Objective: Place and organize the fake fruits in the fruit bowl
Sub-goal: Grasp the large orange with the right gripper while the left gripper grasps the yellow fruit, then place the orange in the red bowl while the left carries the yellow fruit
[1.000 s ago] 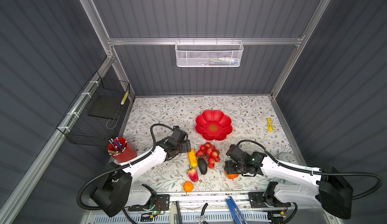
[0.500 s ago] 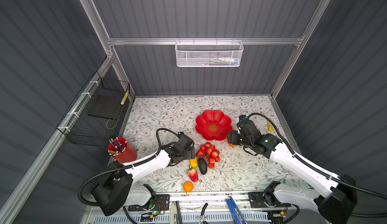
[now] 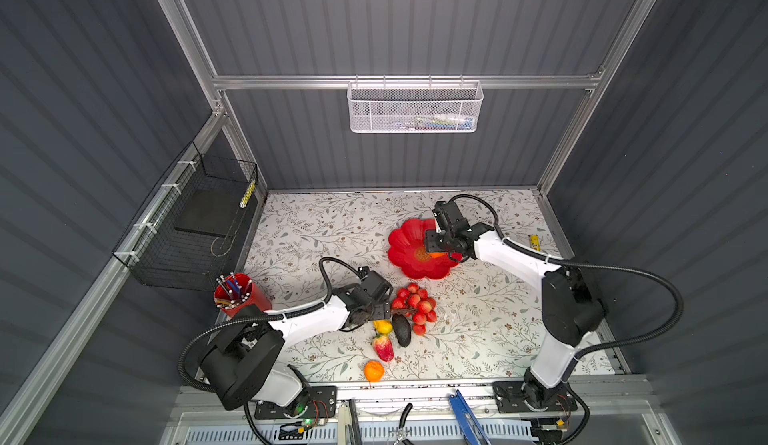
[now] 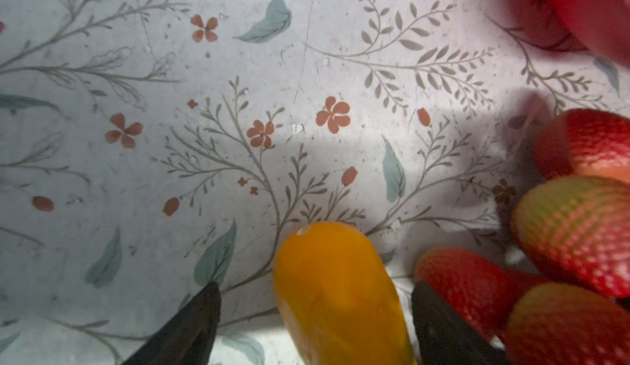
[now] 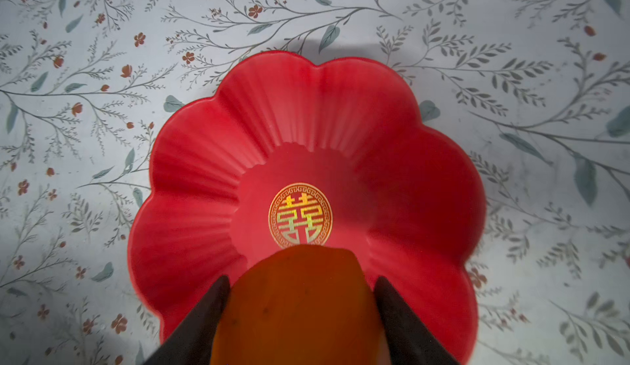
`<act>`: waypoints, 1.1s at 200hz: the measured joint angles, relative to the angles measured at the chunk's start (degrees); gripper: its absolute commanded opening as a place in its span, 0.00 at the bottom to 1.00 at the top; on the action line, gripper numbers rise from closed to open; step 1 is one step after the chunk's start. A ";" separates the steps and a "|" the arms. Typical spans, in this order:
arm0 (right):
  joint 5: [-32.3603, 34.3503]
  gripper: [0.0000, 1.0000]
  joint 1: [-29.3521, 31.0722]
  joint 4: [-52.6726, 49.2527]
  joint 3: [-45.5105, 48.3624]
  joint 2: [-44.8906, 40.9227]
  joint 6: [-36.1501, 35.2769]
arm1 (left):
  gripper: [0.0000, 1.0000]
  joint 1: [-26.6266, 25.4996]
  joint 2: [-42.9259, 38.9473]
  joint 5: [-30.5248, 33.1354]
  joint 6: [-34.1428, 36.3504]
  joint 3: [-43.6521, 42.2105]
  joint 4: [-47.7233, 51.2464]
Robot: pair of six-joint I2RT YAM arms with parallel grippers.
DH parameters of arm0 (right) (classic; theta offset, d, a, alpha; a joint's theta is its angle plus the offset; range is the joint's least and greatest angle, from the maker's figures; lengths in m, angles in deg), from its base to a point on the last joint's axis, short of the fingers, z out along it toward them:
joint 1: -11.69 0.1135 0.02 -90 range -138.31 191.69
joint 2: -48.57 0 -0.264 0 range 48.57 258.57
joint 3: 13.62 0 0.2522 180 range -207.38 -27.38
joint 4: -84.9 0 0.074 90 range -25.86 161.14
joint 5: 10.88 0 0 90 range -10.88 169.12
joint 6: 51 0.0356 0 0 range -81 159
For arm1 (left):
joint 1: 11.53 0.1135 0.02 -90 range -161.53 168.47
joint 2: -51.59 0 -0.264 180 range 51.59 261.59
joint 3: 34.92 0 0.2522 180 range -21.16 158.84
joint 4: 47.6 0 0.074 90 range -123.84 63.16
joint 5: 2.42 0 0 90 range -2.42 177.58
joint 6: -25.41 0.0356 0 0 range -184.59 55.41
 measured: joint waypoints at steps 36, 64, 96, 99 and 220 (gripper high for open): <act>-1.46 0.52 -1.03 0.59 -4.31 8.41 -1.29 | 0.86 -0.11 1.03 0.00 -0.42 0.15 -0.92; -1.99 0.64 -1.46 0.57 -6.69 12.20 -1.73 | 0.81 -0.11 1.99 0.07 -0.48 0.31 -1.03; -2.16 0.84 -1.73 0.35 -7.21 12.48 -1.77 | 0.65 -0.11 2.51 0.31 -1.14 0.61 -1.22; -2.25 0.85 -1.79 0.31 -7.21 12.44 -2.23 | 0.63 -0.11 2.58 0.31 -1.07 0.61 -1.27; -0.57 0.99 -4.79 6.91 6.12 -16.26 0.35 | 0.24 -0.09 -8.48 8.44 0.52 2.32 3.89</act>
